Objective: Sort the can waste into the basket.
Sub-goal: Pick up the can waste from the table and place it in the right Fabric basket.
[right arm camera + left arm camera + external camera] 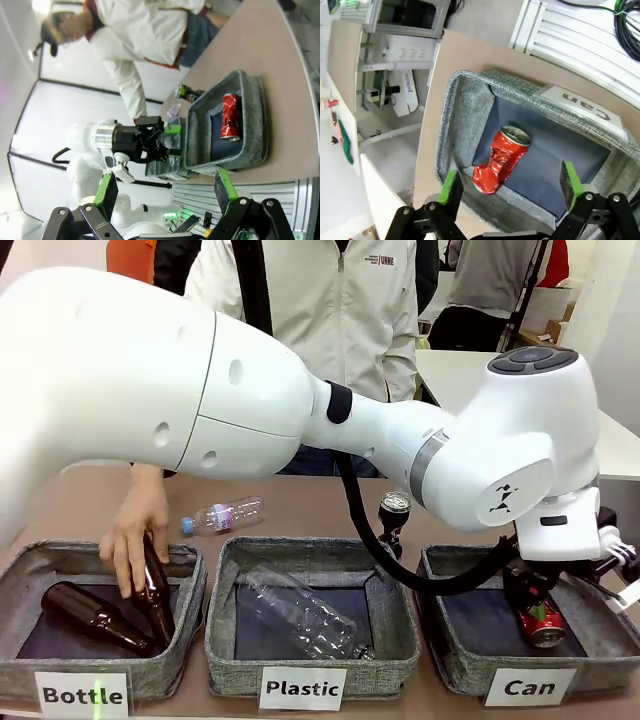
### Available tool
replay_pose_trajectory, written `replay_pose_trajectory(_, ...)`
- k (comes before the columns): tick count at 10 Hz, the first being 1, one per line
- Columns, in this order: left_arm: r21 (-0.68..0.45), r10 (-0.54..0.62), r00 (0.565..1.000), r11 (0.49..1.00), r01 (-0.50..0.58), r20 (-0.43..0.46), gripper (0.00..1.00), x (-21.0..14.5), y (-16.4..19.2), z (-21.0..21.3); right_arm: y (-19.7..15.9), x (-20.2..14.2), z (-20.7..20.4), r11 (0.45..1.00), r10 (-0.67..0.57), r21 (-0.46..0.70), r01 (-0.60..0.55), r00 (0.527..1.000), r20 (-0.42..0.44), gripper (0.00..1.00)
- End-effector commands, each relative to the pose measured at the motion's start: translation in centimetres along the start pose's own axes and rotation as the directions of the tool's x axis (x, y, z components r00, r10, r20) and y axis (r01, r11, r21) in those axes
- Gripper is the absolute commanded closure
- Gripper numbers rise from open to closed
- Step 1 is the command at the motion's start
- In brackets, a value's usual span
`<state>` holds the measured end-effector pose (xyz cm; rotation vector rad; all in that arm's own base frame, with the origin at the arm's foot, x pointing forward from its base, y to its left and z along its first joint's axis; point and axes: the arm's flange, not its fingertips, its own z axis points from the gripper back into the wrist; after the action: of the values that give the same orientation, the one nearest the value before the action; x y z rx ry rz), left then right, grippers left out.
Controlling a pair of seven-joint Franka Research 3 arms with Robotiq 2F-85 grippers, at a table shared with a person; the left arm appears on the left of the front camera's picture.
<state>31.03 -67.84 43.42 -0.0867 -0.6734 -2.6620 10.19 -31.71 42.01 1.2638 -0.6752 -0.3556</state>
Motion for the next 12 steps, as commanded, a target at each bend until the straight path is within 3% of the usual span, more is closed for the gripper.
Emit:
replay_pose_trajectory(1,0.010,0.031,0.999,0.999,-0.031,-0.039,0.00,0.4,0.2,0.8,0.4,-0.4,-0.3,1.000,0.010,-0.016,-0.009,1.000,0.014,0.00)
replay_pose_trajectory(5,0.008,0.098,0.994,0.995,-0.098,-0.053,0.00,-0.3,0.4,1.5,0.4,-0.4,-0.3,1.000,0.010,-0.016,-0.009,1.000,0.014,0.00)
replay_pose_trajectory(7,0.000,0.163,0.985,0.987,-0.164,-0.055,0.00,-1.5,-0.5,4.1,0.2,0.4,-0.7,1.000,0.000,-0.013,0.000,1.000,-0.016,0.00)
replay_pose_trajectory(10,-0.070,0.317,0.948,0.945,-0.319,-0.040,0.00,-3.5,-4.4,11.4,1.3,1.9,-4.3,1.000,0.003,-0.020,-0.005,0.997,-0.078,0.00)
replay_pose_trajectory(12,-0.130,0.461,0.887,0.880,-0.456,0.008,0.00,-6.5,-9.1,18.7,2.8,3.7,-9.4,1.000,0.009,-0.019,-0.013,0.985,-0.174,0.00)
